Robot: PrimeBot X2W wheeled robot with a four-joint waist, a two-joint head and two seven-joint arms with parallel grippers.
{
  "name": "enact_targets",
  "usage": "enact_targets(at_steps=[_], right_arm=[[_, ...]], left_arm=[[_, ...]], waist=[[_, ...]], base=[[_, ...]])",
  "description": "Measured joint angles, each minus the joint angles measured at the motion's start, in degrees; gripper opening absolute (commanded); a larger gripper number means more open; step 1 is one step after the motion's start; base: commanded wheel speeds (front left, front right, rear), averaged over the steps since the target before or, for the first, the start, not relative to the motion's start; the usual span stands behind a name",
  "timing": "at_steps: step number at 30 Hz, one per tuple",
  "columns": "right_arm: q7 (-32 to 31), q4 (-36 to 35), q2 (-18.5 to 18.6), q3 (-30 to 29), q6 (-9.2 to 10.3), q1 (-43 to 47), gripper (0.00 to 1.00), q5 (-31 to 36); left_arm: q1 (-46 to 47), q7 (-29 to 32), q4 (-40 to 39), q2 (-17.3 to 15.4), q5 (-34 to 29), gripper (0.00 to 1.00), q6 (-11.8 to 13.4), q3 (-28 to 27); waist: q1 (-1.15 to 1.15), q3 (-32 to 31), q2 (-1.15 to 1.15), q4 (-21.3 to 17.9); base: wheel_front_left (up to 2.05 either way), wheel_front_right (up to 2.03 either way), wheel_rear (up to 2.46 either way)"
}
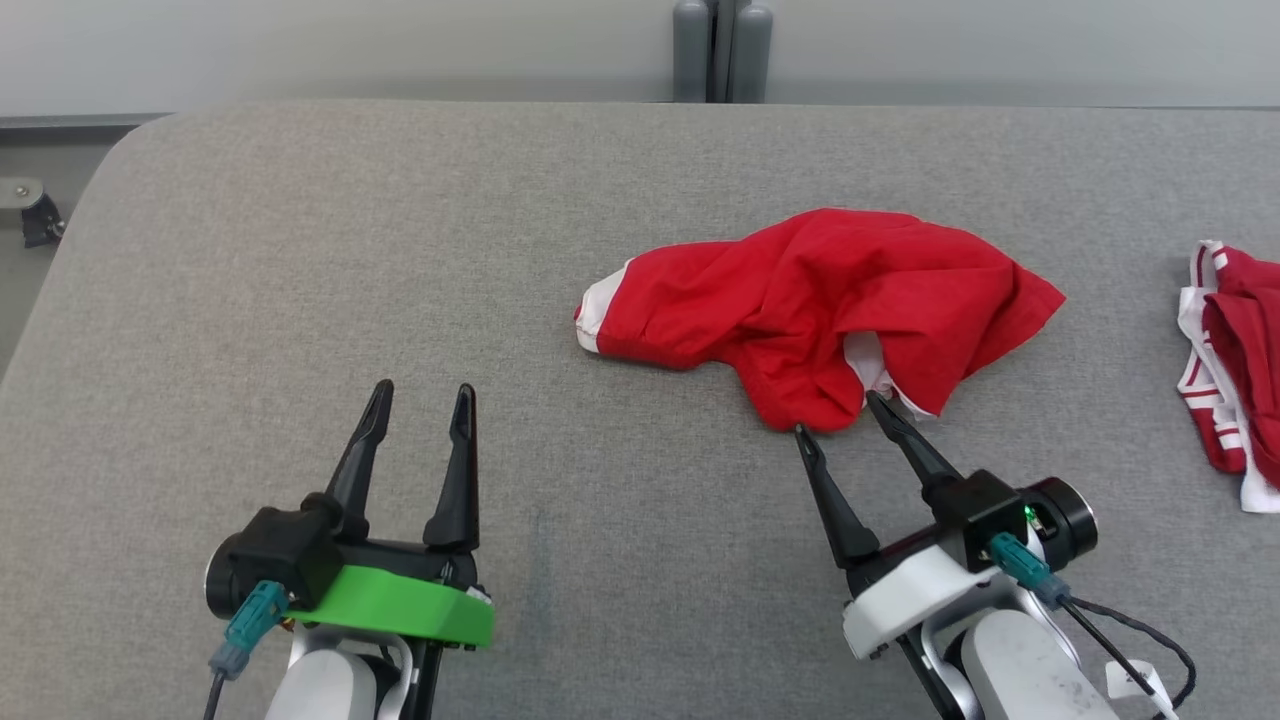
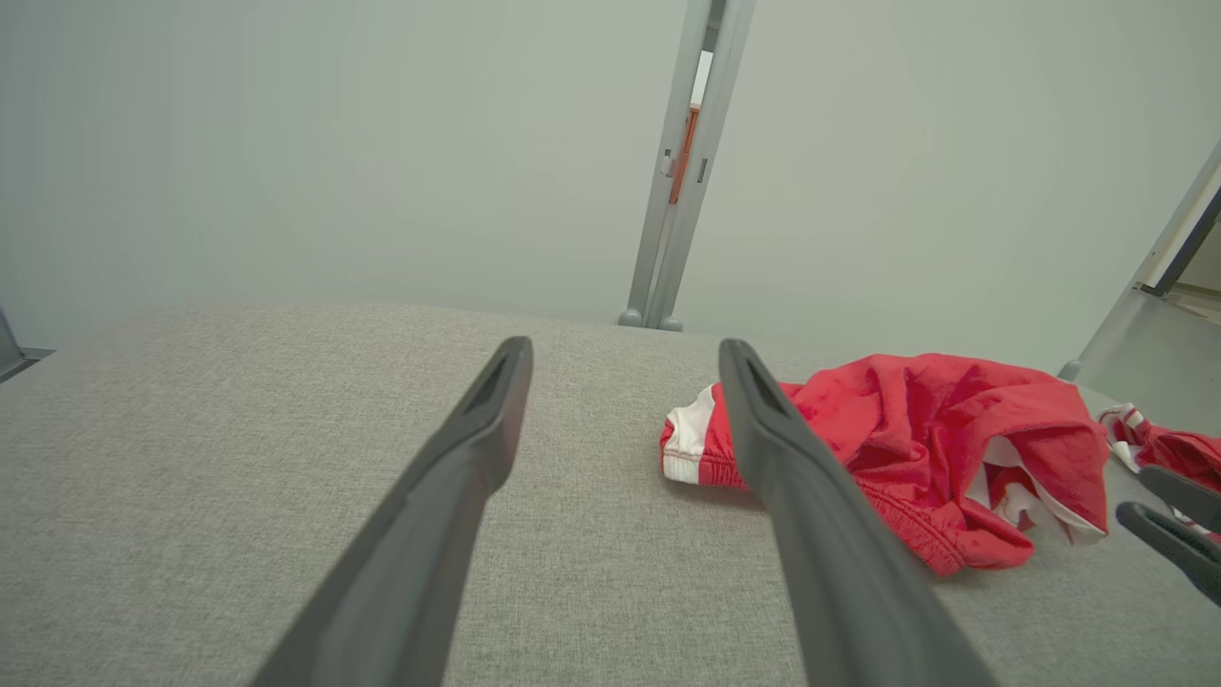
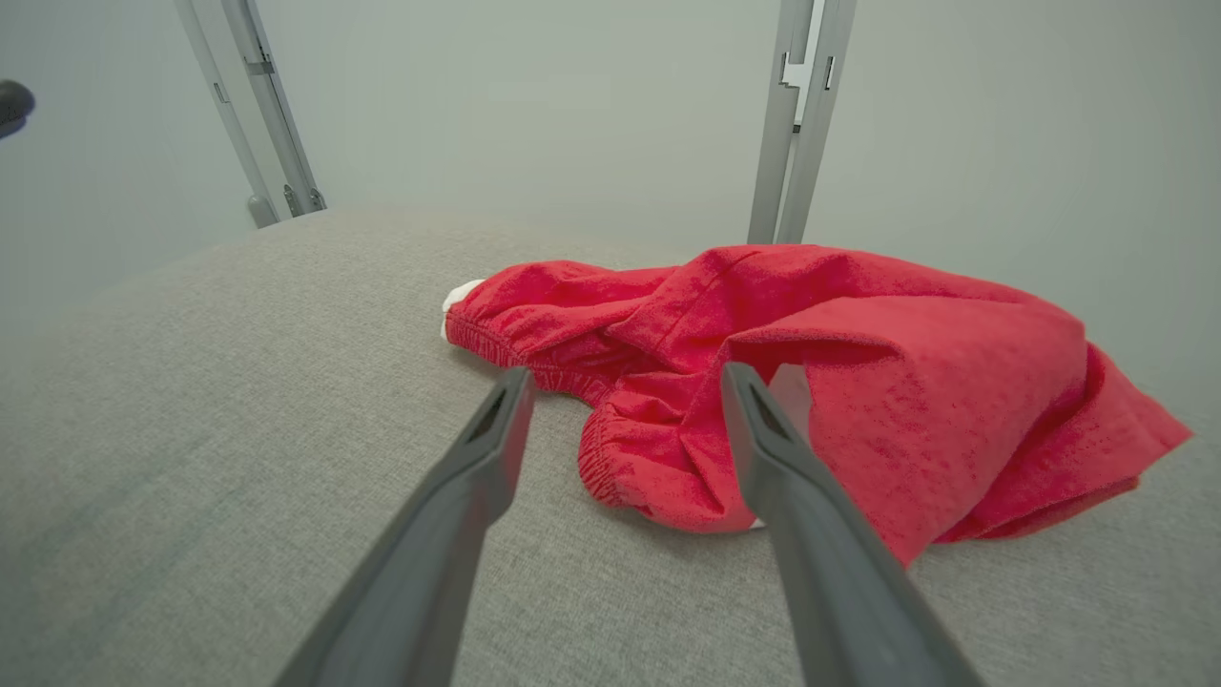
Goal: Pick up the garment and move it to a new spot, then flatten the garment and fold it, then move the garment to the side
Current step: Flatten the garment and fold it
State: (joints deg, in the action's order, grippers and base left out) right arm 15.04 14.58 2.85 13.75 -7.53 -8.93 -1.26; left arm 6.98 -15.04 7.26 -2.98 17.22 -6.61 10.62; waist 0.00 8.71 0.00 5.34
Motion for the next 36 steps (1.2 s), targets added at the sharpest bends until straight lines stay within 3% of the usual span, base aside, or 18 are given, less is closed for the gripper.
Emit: enact_targets(at_steps=[12, 21, 22, 23, 24, 29, 36], right_arm=[[0.0, 15.6, 0.0, -1.1, -0.01, -8.7, 1.0, 5.0], [0.0, 23.5, -0.1, -3.9, -0.01, -13.4, 1.0, 6.6], [0.0, 24.8, 0.0, -4.0, -0.01, -13.9, 0.61, 6.6], [0.0, 25.9, 0.0, -4.0, -0.01, -14.4, 0.06, 6.6], [0.0, 26.5, 0.0, -4.0, -0.01, -14.8, 0.0, 6.5], [0.0, 26.1, 0.0, -0.2, 0.0, -16.2, 0.0, 1.5], [0.0, 18.4, 0.0, 10.1, 0.0, -16.0, 0.0, -7.1]], left_arm=[[1.0, 0.0, 0.0, 0.1, 2.9, 1.0, -0.1, 4.0], [2.5, 0.0, 0.2, 0.1, 2.7, 1.0, 1.0, 1.5], [2.6, 0.0, 0.2, 0.1, 2.4, 1.0, 1.0, 1.2], [2.8, 0.0, 0.2, 0.1, 2.3, 1.0, 1.0, 0.9], [2.9, 0.0, 0.3, 0.1, 2.3, 1.0, 1.0, 0.8], [3.1, 0.0, 0.5, 0.1, 2.3, 1.0, 1.0, 0.9], [2.7, 0.0, 0.8, 0.1, 2.3, 1.0, 1.0, 1.3]], waist=[[0.0, 3.1, 0.0, 5.4], [0.0, 4.7, 0.0, 8.3], [0.0, 4.9, 0.0, 8.4], [0.0, 5.0, 0.0, 8.6], [0.0, 5.1, 0.0, 8.7], [0.0, 4.7, 0.0, 8.8], [0.0, 3.2, 0.0, 8.1]], base=[[0.0, 0.0, 0.0], [0.0, 0.0, 0.0], [0.0, 0.0, 0.0], [0.0, 0.0, 0.0], [0.0, 0.0, 0.0], [0.0, 0.0, 0.0], [0.0, 0.0, 0.0]])
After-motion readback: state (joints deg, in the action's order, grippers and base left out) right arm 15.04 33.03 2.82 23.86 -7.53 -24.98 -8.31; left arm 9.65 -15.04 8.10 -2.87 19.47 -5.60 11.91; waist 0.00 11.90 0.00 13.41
